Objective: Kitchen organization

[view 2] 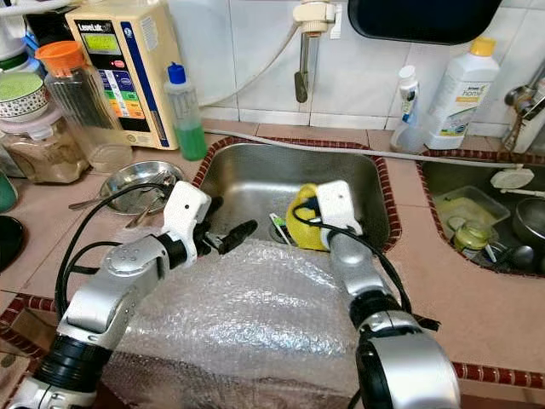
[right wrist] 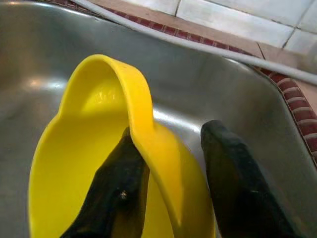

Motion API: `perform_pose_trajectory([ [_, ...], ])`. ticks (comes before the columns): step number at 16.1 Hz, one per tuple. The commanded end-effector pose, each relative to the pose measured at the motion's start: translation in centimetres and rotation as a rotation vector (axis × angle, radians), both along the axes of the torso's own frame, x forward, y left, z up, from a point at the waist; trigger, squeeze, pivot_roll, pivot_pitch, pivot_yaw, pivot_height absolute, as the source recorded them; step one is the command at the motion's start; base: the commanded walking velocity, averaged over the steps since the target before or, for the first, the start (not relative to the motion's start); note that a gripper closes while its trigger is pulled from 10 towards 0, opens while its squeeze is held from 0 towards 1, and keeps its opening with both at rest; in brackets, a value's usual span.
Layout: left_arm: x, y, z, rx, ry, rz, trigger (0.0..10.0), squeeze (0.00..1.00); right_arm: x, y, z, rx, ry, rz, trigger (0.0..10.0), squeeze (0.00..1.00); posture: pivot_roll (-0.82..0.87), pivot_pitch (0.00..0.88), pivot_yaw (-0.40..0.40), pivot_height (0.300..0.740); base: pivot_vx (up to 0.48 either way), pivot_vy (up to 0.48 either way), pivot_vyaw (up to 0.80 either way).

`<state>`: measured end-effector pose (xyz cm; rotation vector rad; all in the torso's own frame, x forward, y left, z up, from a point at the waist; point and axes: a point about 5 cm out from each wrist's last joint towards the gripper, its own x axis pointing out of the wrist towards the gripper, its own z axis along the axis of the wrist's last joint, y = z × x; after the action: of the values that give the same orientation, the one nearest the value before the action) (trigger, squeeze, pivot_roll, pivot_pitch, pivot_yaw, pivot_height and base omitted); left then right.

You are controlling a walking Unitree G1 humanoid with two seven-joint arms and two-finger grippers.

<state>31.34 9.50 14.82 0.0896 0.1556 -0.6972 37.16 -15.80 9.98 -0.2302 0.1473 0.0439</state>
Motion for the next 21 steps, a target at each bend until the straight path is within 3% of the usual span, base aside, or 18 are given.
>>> perform_pose_trajectory([
  [1, 0.4, 0.4, 0.2, 0.022, -0.010, 0.019, 10.0, 1.00, 0.1, -0.4, 0.2, 0.018, -0.018, -0.020, 10.0, 1.00, 0.13, 0.000, 0.085, 0.740, 0.000, 0.000, 0.00],
  [5, 0.7, 0.9, -0.1, 0.070, -0.020, 0.047, 10.0, 1.00, -0.1, -0.5, -0.3, 0.073, 0.023, -0.021, 10.0, 1.00, 0.13, 0.000, 0.086, 0.740, 0.000, 0.000, 0.00],
  [6, 1.1, 1.5, -0.4, 0.115, -0.029, 0.074, 10.0, 1.00, -0.2, 0.0, -0.8, 0.124, 0.075, 0.011, 10.0, 1.00, 0.13, 0.000, 0.086, 0.740, 0.000, 0.000, 0.00],
  [8, 1.5, 2.4, -0.4, 0.125, -0.031, 0.117, 10.0, 1.00, -0.5, 1.3, -1.9, 0.270, 0.205, 0.090, 10.0, 1.00, 0.12, 0.000, 0.082, 0.740, 0.000, 0.000, 0.00],
  [11, 1.9, 3.1, -0.2, 0.139, -0.046, 0.145, 10.0, 1.00, -0.4, 2.2, -1.7, 0.395, 0.268, 0.166, 10.0, 1.00, 0.12, 0.000, 0.077, 0.740, 0.000, 0.000, 0.00],
  [12, 2.1, 3.5, -0.2, 0.148, -0.057, 0.179, 10.0, 1.00, -0.4, 2.4, -1.6, 0.408, 0.277, 0.199, 10.0, 1.00, 0.12, 0.000, 0.073, 0.740, 0.000, 0.000, 0.00],
  [14, 2.7, 4.8, -0.2, 0.177, -0.070, 0.251, 10.0, 1.00, -0.2, 2.5, -1.0, 0.526, 0.261, 0.224, 10.0, 1.00, 0.12, 0.000, 0.069, 0.740, 0.000, 0.000, 0.00],
  [17, 3.2, 6.0, 0.0, 0.203, -0.094, 0.322, 10.0, 1.00, -0.2, 2.4, -0.8, 0.547, 0.232, 0.244, 10.0, 1.00, 0.11, 0.000, 0.066, 0.740, 0.000, 0.000, 0.00],
  [19, 3.3, 6.2, 0.1, 0.222, -0.110, 0.328, 10.0, 1.00, -0.7, 3.4, -1.1, 0.533, 0.286, 0.346, 10.0, 1.00, 0.11, 0.000, 0.065, 0.740, 0.000, 0.000, 0.00],
  [21, 3.3, 6.2, 0.3, 0.223, -0.126, 0.321, 10.0, 1.00, -1.0, 3.4, -1.7, 0.469, 0.364, 0.383, 10.0, 1.00, 0.11, 0.000, 0.065, 0.740, 0.000, 0.000, 0.00],
])
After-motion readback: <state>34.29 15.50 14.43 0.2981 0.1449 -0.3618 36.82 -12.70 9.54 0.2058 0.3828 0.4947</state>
